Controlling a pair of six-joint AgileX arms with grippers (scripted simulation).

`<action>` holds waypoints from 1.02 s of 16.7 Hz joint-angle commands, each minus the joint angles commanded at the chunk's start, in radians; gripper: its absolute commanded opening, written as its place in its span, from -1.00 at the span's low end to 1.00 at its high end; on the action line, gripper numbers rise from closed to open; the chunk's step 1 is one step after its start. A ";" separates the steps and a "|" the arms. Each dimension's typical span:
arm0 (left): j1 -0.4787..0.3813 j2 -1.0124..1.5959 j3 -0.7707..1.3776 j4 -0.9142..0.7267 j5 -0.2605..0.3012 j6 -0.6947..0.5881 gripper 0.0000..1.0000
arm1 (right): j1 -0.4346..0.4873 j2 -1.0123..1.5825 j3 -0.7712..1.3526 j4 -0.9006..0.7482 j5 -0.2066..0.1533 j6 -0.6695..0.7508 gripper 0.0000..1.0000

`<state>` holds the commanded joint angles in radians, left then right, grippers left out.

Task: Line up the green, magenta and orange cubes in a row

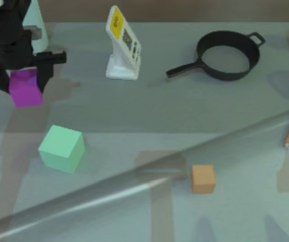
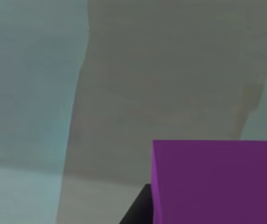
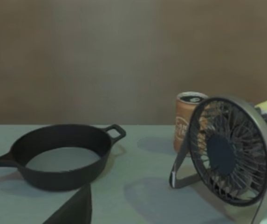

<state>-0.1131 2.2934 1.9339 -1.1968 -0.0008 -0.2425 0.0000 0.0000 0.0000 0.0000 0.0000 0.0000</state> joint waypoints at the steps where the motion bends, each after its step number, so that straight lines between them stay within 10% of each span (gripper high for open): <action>1: -0.022 -0.001 -0.001 -0.002 0.000 -0.022 -1.00 | 0.000 0.000 0.000 0.000 0.000 0.000 1.00; 11: -0.642 -0.096 -0.095 -0.009 -0.010 -0.515 -1.00 | 0.000 0.000 0.000 0.000 0.000 0.000 1.00; 17: -0.748 -0.134 -0.132 -0.003 -0.011 -0.617 -1.00 | 0.000 0.000 0.000 0.000 0.000 0.000 1.00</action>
<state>-0.8615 2.1599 1.8015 -1.2003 -0.0122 -0.8598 0.0000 0.0000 0.0000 0.0000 0.0000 0.0000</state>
